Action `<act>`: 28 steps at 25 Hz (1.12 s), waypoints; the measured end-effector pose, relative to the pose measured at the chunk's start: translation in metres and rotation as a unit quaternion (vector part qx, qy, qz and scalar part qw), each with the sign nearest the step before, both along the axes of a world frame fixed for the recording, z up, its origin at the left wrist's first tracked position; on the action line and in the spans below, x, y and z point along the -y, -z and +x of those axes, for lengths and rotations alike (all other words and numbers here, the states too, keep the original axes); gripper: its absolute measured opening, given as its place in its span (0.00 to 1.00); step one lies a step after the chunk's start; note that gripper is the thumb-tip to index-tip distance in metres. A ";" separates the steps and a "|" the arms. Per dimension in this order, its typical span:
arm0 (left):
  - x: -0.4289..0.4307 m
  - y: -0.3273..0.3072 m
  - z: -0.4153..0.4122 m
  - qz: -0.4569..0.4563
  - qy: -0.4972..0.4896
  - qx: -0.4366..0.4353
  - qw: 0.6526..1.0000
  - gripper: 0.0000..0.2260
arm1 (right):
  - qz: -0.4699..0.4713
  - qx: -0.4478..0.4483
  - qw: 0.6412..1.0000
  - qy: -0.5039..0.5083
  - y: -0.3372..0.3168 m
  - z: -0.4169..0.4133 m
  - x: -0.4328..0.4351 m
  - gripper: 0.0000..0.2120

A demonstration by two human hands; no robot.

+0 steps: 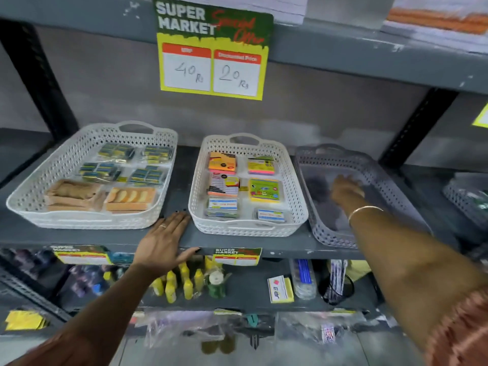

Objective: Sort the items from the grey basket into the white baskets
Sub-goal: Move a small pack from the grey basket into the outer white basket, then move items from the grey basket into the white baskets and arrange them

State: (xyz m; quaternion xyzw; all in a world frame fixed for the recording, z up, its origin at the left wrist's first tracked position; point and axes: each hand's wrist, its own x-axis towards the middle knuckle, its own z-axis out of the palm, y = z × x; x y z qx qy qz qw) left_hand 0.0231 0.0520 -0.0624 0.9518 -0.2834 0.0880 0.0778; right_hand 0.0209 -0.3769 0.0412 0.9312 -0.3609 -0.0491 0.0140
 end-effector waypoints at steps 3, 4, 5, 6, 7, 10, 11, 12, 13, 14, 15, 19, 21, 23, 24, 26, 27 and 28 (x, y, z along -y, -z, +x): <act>0.000 -0.002 -0.001 0.009 -0.001 -0.004 1.000 0.41 | -0.025 -0.075 0.996 0.038 0.021 -0.025 0.017 0.23; -0.001 -0.002 -0.001 0.012 -0.002 -0.005 1.000 0.41 | -0.034 -0.094 0.994 0.031 0.026 -0.028 0.020 0.22; -0.001 -0.003 0.000 0.015 -0.004 -0.004 1.000 0.41 | -0.048 -0.111 0.992 0.020 0.030 -0.028 0.022 0.22; 0.000 -0.004 -0.001 0.018 -0.006 -0.006 1.000 0.41 | -0.070 -0.128 0.989 0.001 0.033 -0.028 0.023 0.21; 0.000 -0.005 -0.001 0.020 -0.006 -0.009 1.000 0.41 | -0.091 -0.140 0.986 -0.023 0.033 -0.029 0.023 0.20; 0.000 -0.006 -0.001 0.028 -0.002 -0.015 0.999 0.40 | -0.140 -0.141 0.979 -0.052 0.028 -0.035 0.025 0.18; 0.000 -0.007 -0.001 0.029 -0.003 -0.015 0.999 0.40 | -0.144 -0.139 0.978 -0.051 0.025 -0.036 0.029 0.18; 0.000 -0.007 -0.001 0.028 -0.004 -0.015 0.999 0.40 | -0.141 -0.132 0.980 -0.041 0.022 -0.037 0.030 0.19; 0.000 -0.007 -0.002 0.028 -0.006 -0.016 0.999 0.40 | -0.133 -0.121 0.983 -0.026 0.019 -0.038 0.031 0.20; 0.000 -0.007 -0.002 0.029 -0.007 -0.016 0.999 0.40 | -0.119 -0.106 0.987 -0.016 0.014 -0.039 0.030 0.21; 0.000 -0.007 -0.002 0.032 -0.007 -0.018 0.999 0.41 | -0.109 -0.091 0.990 -0.010 0.008 -0.037 0.029 0.21; 0.001 -0.010 -0.005 0.035 -0.002 -0.021 0.999 0.41 | -0.011 0.079 0.996 -0.036 -0.035 -0.010 -0.001 0.22; 0.001 -0.011 -0.005 0.032 -0.002 -0.021 0.999 0.41 | 0.036 0.150 0.979 -0.135 -0.057 0.003 -0.033 0.18; 0.001 -0.012 -0.006 0.028 0.001 -0.023 0.999 0.41 | 0.097 0.147 0.952 -0.250 -0.067 0.003 -0.073 0.15; 0.001 -0.012 -0.005 0.025 0.004 -0.024 0.999 0.41 | 0.129 0.120 0.940 -0.292 -0.067 0.000 -0.092 0.15; 0.000 -0.011 -0.005 0.017 0.010 -0.026 0.999 0.42 | 0.154 0.055 0.921 -0.354 -0.055 -0.005 -0.123 0.17; -0.001 -0.010 -0.005 0.015 0.012 -0.025 1.000 0.42 | 0.155 0.028 0.914 -0.374 -0.047 -0.007 -0.134 0.17; -0.001 -0.009 -0.004 0.014 0.014 -0.021 1.000 0.42 | 0.157 0.010 0.910 -0.383 -0.039 -0.009 -0.140 0.17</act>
